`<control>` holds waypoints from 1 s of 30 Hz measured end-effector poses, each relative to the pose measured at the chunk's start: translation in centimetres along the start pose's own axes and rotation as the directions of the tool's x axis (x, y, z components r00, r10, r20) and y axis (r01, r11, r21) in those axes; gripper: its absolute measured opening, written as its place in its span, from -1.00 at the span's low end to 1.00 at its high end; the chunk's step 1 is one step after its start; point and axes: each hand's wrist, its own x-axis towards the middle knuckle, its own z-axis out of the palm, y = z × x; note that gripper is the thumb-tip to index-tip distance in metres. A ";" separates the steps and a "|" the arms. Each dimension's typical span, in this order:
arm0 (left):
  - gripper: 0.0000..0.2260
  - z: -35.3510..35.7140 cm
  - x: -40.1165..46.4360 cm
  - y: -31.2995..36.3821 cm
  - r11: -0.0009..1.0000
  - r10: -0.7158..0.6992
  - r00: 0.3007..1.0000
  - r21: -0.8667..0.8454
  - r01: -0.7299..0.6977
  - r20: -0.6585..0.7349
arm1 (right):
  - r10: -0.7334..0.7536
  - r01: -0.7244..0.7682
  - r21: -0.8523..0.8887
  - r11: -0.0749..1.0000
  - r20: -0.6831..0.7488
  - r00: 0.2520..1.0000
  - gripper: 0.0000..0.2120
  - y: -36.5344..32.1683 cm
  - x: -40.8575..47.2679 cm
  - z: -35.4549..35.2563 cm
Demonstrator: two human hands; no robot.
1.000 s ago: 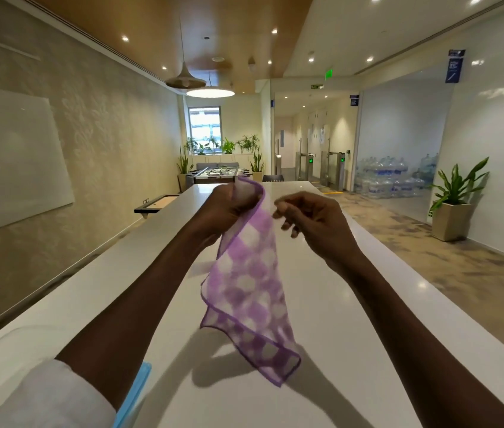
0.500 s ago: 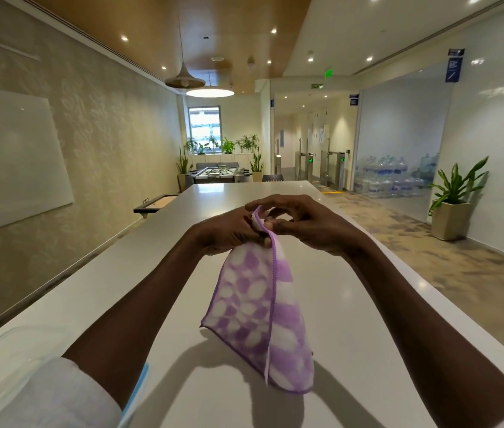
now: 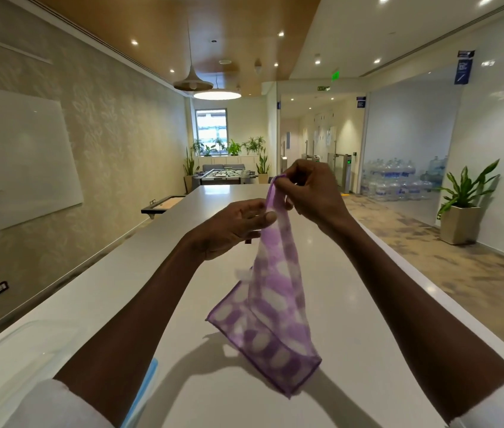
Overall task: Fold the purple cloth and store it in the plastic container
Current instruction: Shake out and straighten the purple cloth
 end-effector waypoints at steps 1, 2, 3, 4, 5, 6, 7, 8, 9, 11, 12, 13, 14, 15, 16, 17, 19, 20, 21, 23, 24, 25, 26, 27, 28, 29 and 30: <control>-0.61 -0.1 -0.1 -0.1 1.000 -0.002 1.000 -0.005 0.002 -0.029 | -0.007 0.007 -0.012 1.000 -0.025 1.000 -0.92 -0.2 0.4 -0.2; -0.60 -0.3 -0.2 -0.2 1.000 -0.005 0.998 -0.007 0.005 -0.055 | -0.011 0.010 -0.012 1.000 -0.046 0.999 -0.93 -0.4 0.9 -0.5; -0.60 -0.5 -0.4 -0.3 1.000 -0.009 0.997 0.000 0.009 -0.080 | -0.012 0.011 -0.012 1.000 -0.065 0.998 -0.94 -0.6 1.3 -0.8; -0.61 -0.7 -0.6 -0.3 1.000 -0.012 0.995 0.013 0.014 -0.103 | -0.011 0.010 -0.017 1.000 -0.084 0.996 -0.94 -0.8 1.7 -1.1; -0.63 -0.9 -0.8 -0.3 0.999 -0.013 0.992 0.034 0.018 -0.128 | -0.012 0.009 -0.028 1.000 -0.107 0.994 -0.93 -0.9 2.1 -1.4; -0.65 -1.1 -1.0 -0.3 0.998 -0.009 0.988 0.058 0.018 -0.152 | -0.011 0.005 -0.042 0.999 -0.133 0.991 -0.92 -1.0 2.4 -1.8; -0.66 -1.3 -1.2 -0.3 0.996 0.000 0.984 0.086 0.015 -0.177 | -0.005 -0.003 -0.051 0.999 -0.160 0.987 -0.90 -1.1 2.8 -2.1; -0.67 -1.5 -1.4 -0.2 0.993 0.012 0.979 0.118 0.012 -0.202 | 0.007 -0.016 -0.052 0.999 -0.183 0.983 -0.88 -1.1 3.1 -2.4; -0.68 -1.8 -1.6 0.0 0.988 0.025 0.973 0.154 0.010 -0.228 | 0.018 -0.028 -0.047 0.999 -0.204 0.979 -0.88 -1.0 3.3 -2.8; -0.69 -2.5 -2.2 0.5 0.967 0.045 0.955 0.254 0.033 -0.293 | 0.024 -0.038 -0.056 0.998 -0.235 0.972 -0.89 -0.9 3.8 -3.5; -0.68 -2.9 -2.4 0.8 0.945 0.059 0.942 0.324 0.054 -0.329 | 0.021 -0.040 -0.073 0.997 -0.241 0.970 -0.89 -0.8 3.9 -3.8; -0.67 -3.5 -2.6 1.0 0.910 0.086 0.929 0.408 0.073 -0.359 | 0.020 -0.041 -0.084 0.996 -0.242 0.970 -0.89 -0.7 4.1 -4.0; -0.68 -4.1 -2.8 1.3 0.864 0.122 0.917 0.495 0.090 -0.381 | 0.023 -0.044 -0.082 0.996 -0.243 0.970 -0.89 -0.6 4.2 -4.2; -0.70 -4.8 -2.9 1.6 0.824 0.156 0.903 0.558 0.105 -0.400 | 0.028 -0.047 -0.070 0.996 -0.245 0.969 -0.89 -0.5 4.2 -4.3; -0.71 -5.4 -3.1 1.9 0.802 0.179 0.887 0.586 0.118 -0.425 | 0.034 -0.049 -0.053 0.997 -0.248 0.968 -0.88 -0.4 4.3 -4.5; -0.70 -6.1 -3.3 2.2 0.799 0.195 0.866 0.587 0.131 -0.460 | 0.037 -0.048 -0.037 0.998 -0.249 0.968 -0.88 -0.3 4.3 -4.6; -0.59 -7.3 -3.5 2.5 0.835 0.212 0.819 0.534 0.131 -0.533 | 0.037 -0.039 -0.006 0.999 -0.247 0.968 -0.89 -0.2 4.3 -4.7; -0.55 -7.7 -3.7 2.7 0.869 0.205 0.799 0.480 0.116 -0.565 | 0.036 -0.036 0.006 0.999 -0.247 0.968 -0.89 -0.2 4.2 -4.7; -0.53 -7.9 -3.8 2.8 0.907 0.189 0.779 0.411 0.096 -0.598 | 0.038 -0.035 0.015 0.999 -0.248 0.968 -0.89 -0.1 4.2 -4.7; -0.58 -8.1 -3.9 2.9 0.955 0.167 0.744 0.293 0.040 -0.647 | 0.044 -0.040 0.022 0.999 -0.252 0.967 -0.88 0.0 4.2 -4.7; -0.62 -8.0 -4.0 2.9 0.963 0.184 0.732 0.268 -0.002 -0.656 | 0.049 -0.044 0.026 0.999 -0.255 0.966 -0.87 0.0 4.1 -4.6; -0.65 -8.0 -4.0 2.9 0.965 0.212 0.721 0.258 -0.048 -0.660 | 0.054 -0.047 0.032 0.998 -0.259 0.964 -0.87 0.0 4.1 -4.7; -0.67 -8.1 -4.1 2.9 0.962 0.243 0.708 0.256 -0.092 -0.663 | 0.058 -0.050 0.039 0.998 -0.261 0.963 -0.87 0.1 4.1 -4.7; -0.70 -8.2 -4.2 3.0 0.957 0.273 0.697 0.263 -0.125 -0.663 | 0.060 -0.051 0.042 0.998 -0.264 0.963 -0.86 0.1 4.0 -4.8; -0.74 -8.3 -4.2 3.1 0.950 0.299 0.692 0.274 -0.151 -0.657 | 0.059 -0.050 0.039 0.998 -0.266 0.962 -0.86 0.1 4.0 -4.9; -0.78 -8.4 -4.2 3.3 0.945 0.314 0.697 0.280 -0.167 -0.645 | 0.055 -0.047 0.035 0.998 -0.266 0.962 -0.87 0.1 3.9 -5.0; -0.81 -8.5 -4.2 3.5 0.945 0.317 0.710 0.278 -0.175 -0.629 | 0.050 -0.043 0.033 0.999 -0.266 0.963 -0.87 0.1 3.9 -5.1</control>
